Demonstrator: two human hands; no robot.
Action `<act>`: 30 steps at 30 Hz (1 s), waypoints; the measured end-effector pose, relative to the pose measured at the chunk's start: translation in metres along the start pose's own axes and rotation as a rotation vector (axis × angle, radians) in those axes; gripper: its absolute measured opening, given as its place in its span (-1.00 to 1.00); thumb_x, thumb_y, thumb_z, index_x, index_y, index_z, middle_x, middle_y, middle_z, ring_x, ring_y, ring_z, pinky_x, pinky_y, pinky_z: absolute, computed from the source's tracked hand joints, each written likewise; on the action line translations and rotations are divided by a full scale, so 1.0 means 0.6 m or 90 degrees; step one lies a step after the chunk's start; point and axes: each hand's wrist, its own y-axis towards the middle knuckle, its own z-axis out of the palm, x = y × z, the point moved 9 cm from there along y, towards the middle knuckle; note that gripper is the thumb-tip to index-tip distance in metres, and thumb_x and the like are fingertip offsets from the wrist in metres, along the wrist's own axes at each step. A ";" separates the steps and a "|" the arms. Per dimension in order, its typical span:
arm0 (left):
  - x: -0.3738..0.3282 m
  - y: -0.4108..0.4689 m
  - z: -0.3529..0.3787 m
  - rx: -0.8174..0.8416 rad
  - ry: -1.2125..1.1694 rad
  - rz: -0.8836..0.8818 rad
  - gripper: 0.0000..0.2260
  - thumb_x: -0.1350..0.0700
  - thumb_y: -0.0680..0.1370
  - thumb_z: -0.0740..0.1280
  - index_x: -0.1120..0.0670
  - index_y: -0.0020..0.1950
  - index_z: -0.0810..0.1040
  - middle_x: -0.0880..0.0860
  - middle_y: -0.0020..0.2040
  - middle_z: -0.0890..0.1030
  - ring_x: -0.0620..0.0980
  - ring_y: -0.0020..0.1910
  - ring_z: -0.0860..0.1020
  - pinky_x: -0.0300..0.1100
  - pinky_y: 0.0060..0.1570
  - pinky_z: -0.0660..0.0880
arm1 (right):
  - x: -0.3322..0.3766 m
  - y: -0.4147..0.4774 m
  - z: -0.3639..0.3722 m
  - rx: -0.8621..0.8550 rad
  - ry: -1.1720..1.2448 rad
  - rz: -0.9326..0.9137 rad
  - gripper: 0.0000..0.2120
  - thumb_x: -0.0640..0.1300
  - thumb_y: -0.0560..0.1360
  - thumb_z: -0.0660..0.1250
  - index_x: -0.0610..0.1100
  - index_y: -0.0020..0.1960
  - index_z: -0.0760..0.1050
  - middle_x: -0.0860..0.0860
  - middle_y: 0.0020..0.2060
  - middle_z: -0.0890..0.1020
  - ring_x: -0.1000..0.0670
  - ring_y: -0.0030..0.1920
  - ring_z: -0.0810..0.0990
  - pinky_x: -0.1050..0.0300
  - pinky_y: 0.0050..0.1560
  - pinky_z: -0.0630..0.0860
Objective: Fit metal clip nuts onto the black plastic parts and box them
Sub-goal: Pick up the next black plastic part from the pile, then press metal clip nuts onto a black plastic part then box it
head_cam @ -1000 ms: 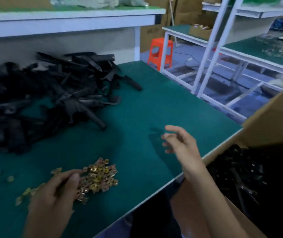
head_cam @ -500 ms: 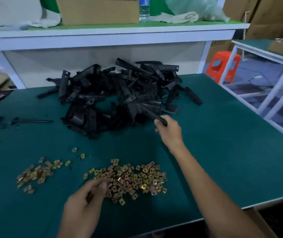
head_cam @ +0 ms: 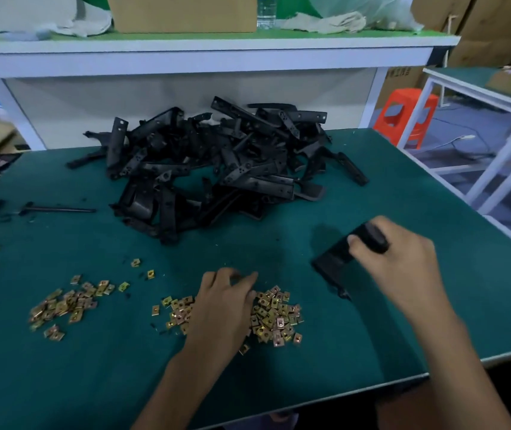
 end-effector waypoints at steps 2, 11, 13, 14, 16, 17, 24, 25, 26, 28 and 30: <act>-0.004 0.012 0.023 0.044 0.052 0.010 -0.67 -0.04 0.69 0.18 -0.10 0.44 0.49 0.00 0.36 0.45 0.05 0.32 0.28 -0.08 0.31 0.34 | 0.003 -0.011 0.023 0.035 0.034 -0.007 -0.72 -0.04 0.45 0.50 -0.11 -0.23 0.42 0.02 -0.38 0.46 0.02 -0.31 0.46 0.24 -0.31 0.34; 0.015 0.019 0.018 0.033 0.030 -0.039 -0.80 -0.08 0.62 0.29 -0.05 0.17 0.57 -0.06 0.18 0.50 -0.03 0.16 0.32 -0.21 0.13 0.29 | -0.040 -0.029 0.119 0.070 0.165 0.120 -0.69 -0.03 0.50 0.41 0.03 -0.03 0.24 0.09 -0.43 0.40 0.05 -0.41 0.38 0.03 -0.35 0.33; 0.019 0.019 0.014 0.036 0.019 -0.044 -0.83 -0.09 0.60 0.32 -0.05 0.11 0.57 -0.06 0.14 0.46 -0.05 0.12 0.29 -0.23 0.09 0.27 | -0.036 -0.026 0.128 0.070 0.151 0.110 -0.68 -0.05 0.49 0.38 0.07 0.01 0.21 0.11 -0.45 0.42 0.03 -0.43 0.40 0.08 -0.36 0.29; 0.019 0.019 0.011 0.037 0.007 -0.042 -0.86 -0.08 0.59 0.34 -0.06 0.07 0.56 -0.08 0.11 0.46 -0.06 0.10 0.28 -0.24 0.06 0.26 | -0.031 -0.022 0.130 0.069 0.136 0.098 -0.67 -0.06 0.49 0.37 0.08 0.03 0.20 0.11 -0.45 0.43 0.04 -0.42 0.43 0.09 -0.37 0.28; 0.014 0.019 0.004 0.030 -0.033 -0.035 -0.91 -0.05 0.58 0.37 -0.06 -0.01 0.53 -0.12 0.01 0.49 -0.09 0.06 0.35 -0.29 -0.02 0.27 | -0.022 -0.015 0.133 0.071 0.107 0.076 -0.69 -0.05 0.50 0.34 0.11 0.05 0.19 0.12 -0.43 0.47 0.05 -0.38 0.48 0.10 -0.38 0.30; 0.014 0.017 0.000 0.024 -0.068 -0.041 -0.92 -0.03 0.58 0.38 -0.06 -0.02 0.52 -0.15 -0.05 0.50 -0.12 0.02 0.40 -0.34 -0.09 0.29 | -0.019 -0.010 0.135 0.075 0.097 0.070 -0.70 -0.04 0.51 0.33 0.12 0.07 0.20 0.09 -0.43 0.49 0.03 -0.37 0.49 0.11 -0.38 0.32; 0.033 -0.038 -0.023 -0.030 -0.324 -0.107 -0.92 -0.01 0.60 0.37 -0.19 0.05 0.62 -0.31 -0.04 0.64 -0.36 0.02 0.55 -0.51 -0.06 0.40 | -0.013 0.013 0.185 0.133 0.112 0.091 -0.68 0.17 0.53 0.40 0.03 0.20 0.59 0.25 -0.10 0.55 0.23 -0.09 0.49 0.12 -0.02 0.46; 0.032 -0.044 -0.026 -0.033 -0.350 -0.108 -0.92 0.00 0.59 0.38 -0.20 0.02 0.63 -0.33 -0.06 0.64 -0.34 0.02 0.57 -0.51 -0.06 0.41 | -0.020 0.012 0.200 0.160 0.142 0.130 -0.68 0.17 0.53 0.41 0.05 0.21 0.60 0.18 -0.03 0.58 0.16 0.00 0.53 0.09 0.07 0.49; 0.031 -0.050 -0.029 -0.035 -0.369 -0.108 -0.91 0.01 0.59 0.39 -0.20 0.01 0.64 -0.35 -0.06 0.64 -0.34 0.01 0.58 -0.51 -0.06 0.41 | -0.028 0.007 0.216 0.184 0.183 0.184 -0.67 0.15 0.54 0.41 0.05 0.24 0.59 0.13 0.01 0.62 0.08 0.03 0.58 0.05 0.13 0.53; 0.031 -0.062 -0.034 -0.044 -0.391 -0.115 -0.91 0.01 0.58 0.39 -0.21 0.00 0.64 -0.37 -0.05 0.63 -0.34 0.01 0.58 -0.53 -0.05 0.40 | -0.043 -0.009 0.241 0.190 0.326 0.318 -0.69 0.08 0.58 0.38 0.01 0.28 0.58 0.04 0.00 0.67 -0.01 -0.02 0.67 -0.05 0.14 0.61; 0.039 -0.073 -0.038 -0.060 -0.420 -0.137 -0.91 0.00 0.59 0.38 -0.22 -0.01 0.64 -0.32 -0.08 0.65 -0.30 -0.03 0.59 -0.50 -0.08 0.43 | -0.048 -0.029 0.255 0.147 0.533 0.428 -0.78 0.00 0.63 0.33 -0.03 0.24 0.56 -0.05 0.04 0.68 -0.04 -0.11 0.72 -0.01 0.02 0.68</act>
